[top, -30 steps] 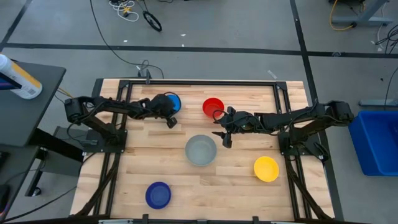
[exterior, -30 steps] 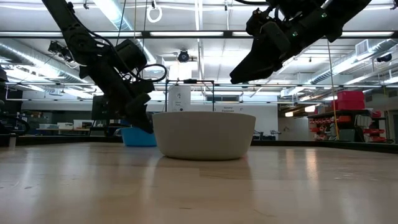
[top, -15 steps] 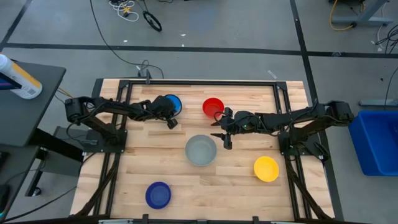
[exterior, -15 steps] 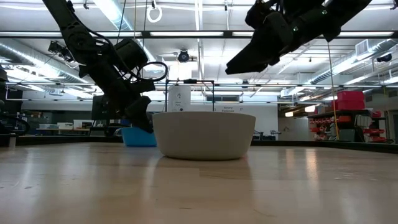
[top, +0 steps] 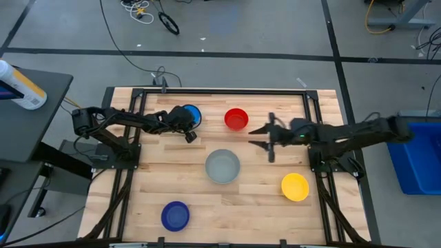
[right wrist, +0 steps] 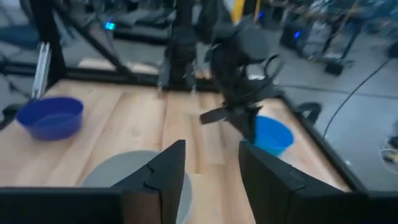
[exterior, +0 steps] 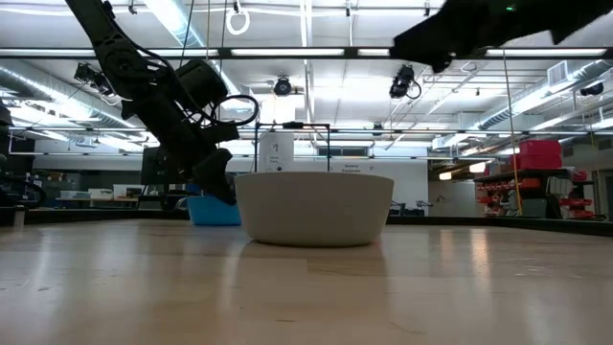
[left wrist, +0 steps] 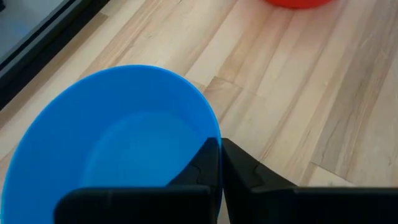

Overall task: Nest bowls inside each other
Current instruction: Stack the light blue bowl on the gray bowl

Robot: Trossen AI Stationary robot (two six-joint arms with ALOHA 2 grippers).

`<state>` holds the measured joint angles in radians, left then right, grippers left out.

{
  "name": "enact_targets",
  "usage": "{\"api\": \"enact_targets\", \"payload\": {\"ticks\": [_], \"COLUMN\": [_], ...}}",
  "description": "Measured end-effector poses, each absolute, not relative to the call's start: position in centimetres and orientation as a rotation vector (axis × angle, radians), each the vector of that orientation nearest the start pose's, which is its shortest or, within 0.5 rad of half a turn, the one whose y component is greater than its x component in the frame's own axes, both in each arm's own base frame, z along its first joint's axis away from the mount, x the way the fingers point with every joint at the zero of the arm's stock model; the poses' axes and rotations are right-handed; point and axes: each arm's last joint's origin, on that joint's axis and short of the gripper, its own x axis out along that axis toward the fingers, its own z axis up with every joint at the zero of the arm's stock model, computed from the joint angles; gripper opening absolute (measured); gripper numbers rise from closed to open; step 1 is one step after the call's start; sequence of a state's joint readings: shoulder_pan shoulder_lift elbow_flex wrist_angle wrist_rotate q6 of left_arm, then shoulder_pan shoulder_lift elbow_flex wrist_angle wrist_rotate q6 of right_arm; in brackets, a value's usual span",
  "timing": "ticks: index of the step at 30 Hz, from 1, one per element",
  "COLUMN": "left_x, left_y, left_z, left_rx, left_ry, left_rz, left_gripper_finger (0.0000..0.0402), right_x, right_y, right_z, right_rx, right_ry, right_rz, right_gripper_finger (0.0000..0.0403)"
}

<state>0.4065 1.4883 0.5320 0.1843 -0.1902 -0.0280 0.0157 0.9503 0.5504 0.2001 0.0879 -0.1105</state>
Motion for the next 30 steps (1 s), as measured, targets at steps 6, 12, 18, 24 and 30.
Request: {"api": "enact_targets", "payload": {"ticks": [6,12,18,24,30], "left_x": [23.4,23.4,23.4,23.4,23.4], "left_y": [10.7,10.7,10.7,10.7,10.7], "left_z": [13.4,13.4,13.4,13.4,13.4], "left_rx": [-0.111,-0.112,-0.112,-0.112,-0.113], "left_ry": [0.771,0.77,0.77,0.77,0.77], "left_rz": [0.577,0.576,0.576,0.576,0.575], "left_gripper_finger": [0.0006,0.0006,0.0006,0.0006,0.0006], "right_x": [17.0,14.3,12.8,12.1,11.7], "right_y": [0.3,0.3,0.2,0.2,0.2], "right_z": [25.0,23.5,21.2,18.8,16.7], "right_rx": [-0.103,-0.089,-0.061,-0.057,-0.058], "right_ry": [0.105,0.039,0.022,0.004,0.021], "right_rz": [-0.084,-0.08,-0.081,-0.082,-0.08], "right_gripper_finger": [0.0156,0.0165,0.0158,0.0144,0.0134]}}
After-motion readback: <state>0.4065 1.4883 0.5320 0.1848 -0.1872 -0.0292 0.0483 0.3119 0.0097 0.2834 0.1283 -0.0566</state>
